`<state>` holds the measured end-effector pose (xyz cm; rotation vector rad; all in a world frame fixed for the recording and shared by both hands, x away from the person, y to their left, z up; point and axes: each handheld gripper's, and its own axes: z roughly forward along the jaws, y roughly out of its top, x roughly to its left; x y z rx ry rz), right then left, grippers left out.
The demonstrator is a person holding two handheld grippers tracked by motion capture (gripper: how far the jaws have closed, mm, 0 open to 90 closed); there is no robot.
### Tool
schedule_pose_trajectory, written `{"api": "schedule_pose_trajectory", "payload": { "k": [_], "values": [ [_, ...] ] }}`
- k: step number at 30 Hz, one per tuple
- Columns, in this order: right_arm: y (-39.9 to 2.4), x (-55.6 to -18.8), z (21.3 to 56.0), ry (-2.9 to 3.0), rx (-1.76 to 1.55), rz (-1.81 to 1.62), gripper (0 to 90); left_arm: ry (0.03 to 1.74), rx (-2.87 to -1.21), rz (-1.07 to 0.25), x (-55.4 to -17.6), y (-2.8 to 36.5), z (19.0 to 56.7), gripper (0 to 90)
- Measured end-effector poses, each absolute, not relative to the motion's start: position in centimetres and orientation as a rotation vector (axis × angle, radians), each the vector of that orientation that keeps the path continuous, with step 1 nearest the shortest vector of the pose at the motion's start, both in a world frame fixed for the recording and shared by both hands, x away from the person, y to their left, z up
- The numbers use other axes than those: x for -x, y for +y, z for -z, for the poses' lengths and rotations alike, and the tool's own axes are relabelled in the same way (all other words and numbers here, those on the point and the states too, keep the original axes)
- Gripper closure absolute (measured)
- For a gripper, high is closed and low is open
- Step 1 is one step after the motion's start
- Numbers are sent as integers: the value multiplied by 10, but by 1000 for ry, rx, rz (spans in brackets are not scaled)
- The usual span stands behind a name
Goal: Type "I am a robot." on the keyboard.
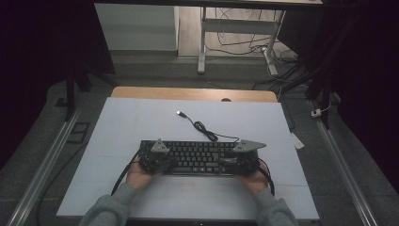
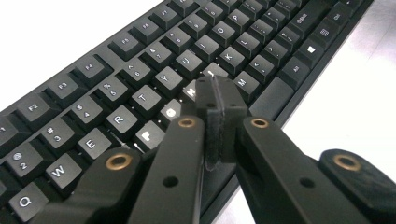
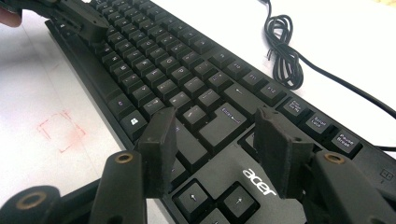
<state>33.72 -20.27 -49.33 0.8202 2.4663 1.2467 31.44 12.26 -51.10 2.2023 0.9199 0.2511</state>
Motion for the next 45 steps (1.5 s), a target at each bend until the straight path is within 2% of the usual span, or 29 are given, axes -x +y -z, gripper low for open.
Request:
{"api": "schedule_pose_trajectory", "payload": {
  "k": [20, 33, 38, 42, 45],
  "values": [
    [-204, -338, 494, 2465, -824, -1240, 495, 931, -2249, -253, -316, 117, 521, 891],
    [-205, -338, 493, 2458, -825, -1249, 495, 930, -2162, -288, -309, 134, 504, 882],
    [-205, -338, 493, 2459, -824, -1248, 495, 959, -2105, -281, -305, 151, 496, 756],
    [-205, -338, 492, 2456, -827, -1251, 494, 986, -2097, -277, -302, 159, 494, 570],
    [-206, -338, 492, 2455, -828, -1249, 494, 1012, -2079, -281, -297, 167, 494, 478]
  ]
}}
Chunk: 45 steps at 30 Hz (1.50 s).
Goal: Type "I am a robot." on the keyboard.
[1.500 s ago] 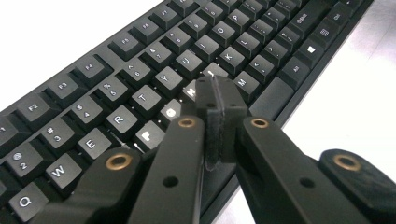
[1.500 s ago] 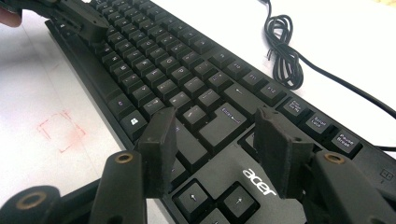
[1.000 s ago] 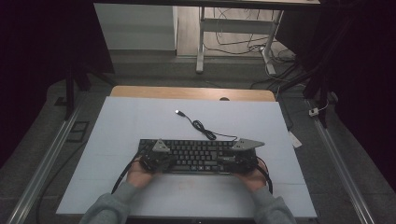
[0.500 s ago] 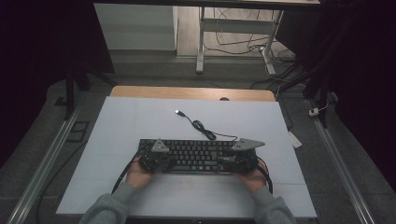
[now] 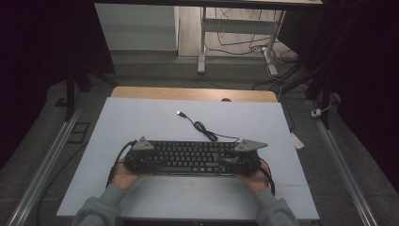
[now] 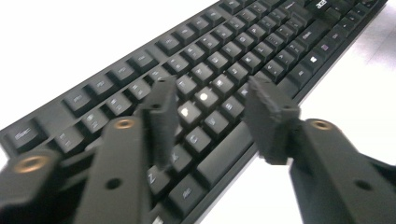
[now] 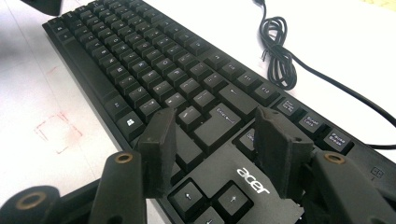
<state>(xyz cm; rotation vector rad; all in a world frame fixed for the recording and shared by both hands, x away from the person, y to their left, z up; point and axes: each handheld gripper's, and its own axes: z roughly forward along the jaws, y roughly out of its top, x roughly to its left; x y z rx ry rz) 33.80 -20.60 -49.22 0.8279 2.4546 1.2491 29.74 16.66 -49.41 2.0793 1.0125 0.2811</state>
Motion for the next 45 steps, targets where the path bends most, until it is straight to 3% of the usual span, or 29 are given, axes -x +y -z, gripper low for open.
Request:
{"api": "schedule_pose_trajectory", "payload": {
  "k": [13, 34, 45],
  "values": [
    [-207, -339, 492, 2450, -834, -1254, 493, 1063, -2038, -289, -280, 197, 498, 374],
    [-205, -339, 489, 2441, -821, -1259, 492, 1082, -2038, -284, -275, 208, 502, 364],
    [-180, -348, 479, 2449, -783, -1354, 501, 1087, -2052, -281, -277, 205, 504, 351]
  ]
}}
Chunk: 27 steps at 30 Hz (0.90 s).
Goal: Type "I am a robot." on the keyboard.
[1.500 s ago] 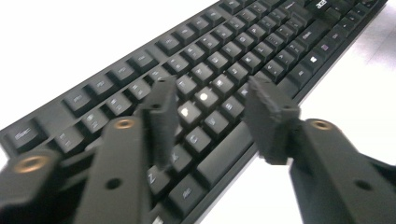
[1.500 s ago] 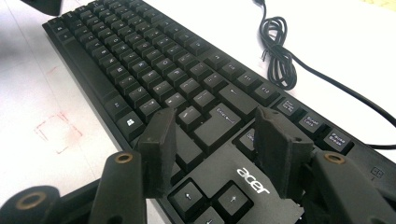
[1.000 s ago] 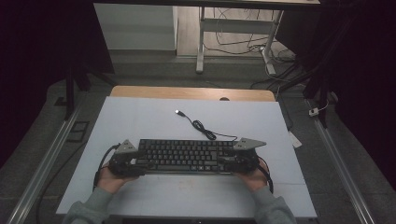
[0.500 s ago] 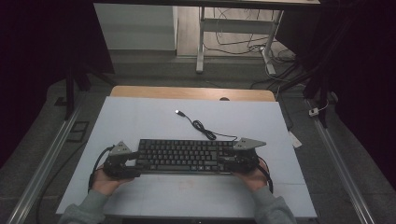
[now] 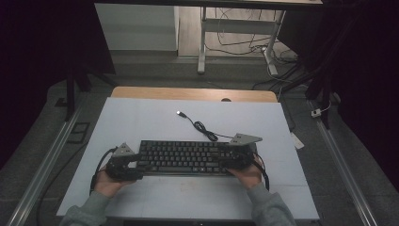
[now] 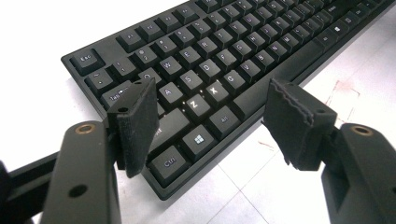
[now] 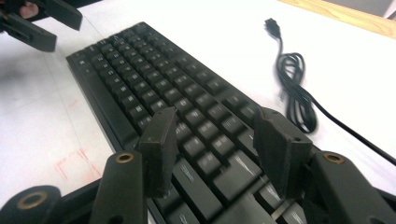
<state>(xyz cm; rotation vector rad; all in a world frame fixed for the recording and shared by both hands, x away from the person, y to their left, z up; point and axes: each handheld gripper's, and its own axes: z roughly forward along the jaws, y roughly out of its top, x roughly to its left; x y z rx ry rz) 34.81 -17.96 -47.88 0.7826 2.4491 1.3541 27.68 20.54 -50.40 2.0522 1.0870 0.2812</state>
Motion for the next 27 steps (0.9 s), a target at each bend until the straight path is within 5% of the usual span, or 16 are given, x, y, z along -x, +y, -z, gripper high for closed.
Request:
{"api": "schedule_pose_trajectory", "payload": {
  "k": [16, 27],
  "values": [
    [-138, -365, 486, 2527, -781, -1313, 559, 1090, -2057, -281, -278, 205, 505, 341],
    [-120, -374, 494, 2620, -757, -1291, 886, 1088, -2060, -281, -278, 205, 505, 340]
  ]
}}
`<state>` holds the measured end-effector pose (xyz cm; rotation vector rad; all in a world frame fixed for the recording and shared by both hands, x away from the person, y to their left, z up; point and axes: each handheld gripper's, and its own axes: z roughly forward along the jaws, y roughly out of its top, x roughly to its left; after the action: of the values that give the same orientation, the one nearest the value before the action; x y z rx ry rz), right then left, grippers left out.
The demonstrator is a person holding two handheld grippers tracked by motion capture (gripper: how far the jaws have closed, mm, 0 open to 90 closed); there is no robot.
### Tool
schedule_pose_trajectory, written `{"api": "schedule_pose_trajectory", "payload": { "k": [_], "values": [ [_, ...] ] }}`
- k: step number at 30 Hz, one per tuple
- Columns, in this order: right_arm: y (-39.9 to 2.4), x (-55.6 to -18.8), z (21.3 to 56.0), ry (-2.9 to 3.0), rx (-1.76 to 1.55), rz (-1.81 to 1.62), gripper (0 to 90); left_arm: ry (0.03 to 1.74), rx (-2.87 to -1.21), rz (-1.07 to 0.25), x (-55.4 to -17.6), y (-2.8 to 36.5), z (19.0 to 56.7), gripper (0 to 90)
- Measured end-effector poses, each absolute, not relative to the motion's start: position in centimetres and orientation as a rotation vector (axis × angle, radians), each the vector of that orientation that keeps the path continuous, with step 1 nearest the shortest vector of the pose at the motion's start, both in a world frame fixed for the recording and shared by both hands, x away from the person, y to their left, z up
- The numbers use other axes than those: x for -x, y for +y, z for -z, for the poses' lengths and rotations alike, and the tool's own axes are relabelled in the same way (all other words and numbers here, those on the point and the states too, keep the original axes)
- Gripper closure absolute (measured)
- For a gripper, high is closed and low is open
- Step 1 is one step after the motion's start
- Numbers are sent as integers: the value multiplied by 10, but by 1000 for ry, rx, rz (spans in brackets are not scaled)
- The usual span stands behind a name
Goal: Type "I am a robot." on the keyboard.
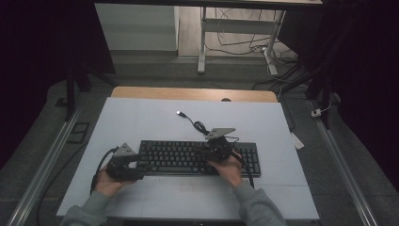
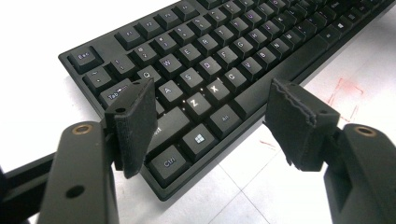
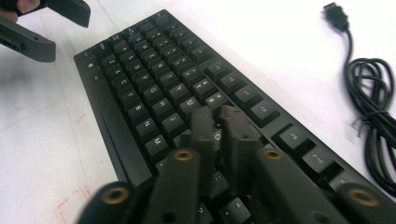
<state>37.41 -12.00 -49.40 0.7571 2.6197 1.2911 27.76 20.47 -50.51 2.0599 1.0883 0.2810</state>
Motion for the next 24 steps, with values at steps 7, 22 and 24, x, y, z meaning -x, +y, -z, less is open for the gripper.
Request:
{"api": "schedule_pose_trajectory", "payload": {
  "k": [7, 22, 24],
  "values": [
    [-111, -381, 503, 2633, -774, -1255, 898, 1086, -2062, -281, -278, 204, 505, 341],
    [-103, -386, 513, 2642, -773, -1213, 898, 1084, -2065, -283, -278, 205, 505, 341],
    [-102, -386, 514, 2647, -767, -1194, 898, 1084, -2066, -283, -278, 205, 506, 341]
  ]
}}
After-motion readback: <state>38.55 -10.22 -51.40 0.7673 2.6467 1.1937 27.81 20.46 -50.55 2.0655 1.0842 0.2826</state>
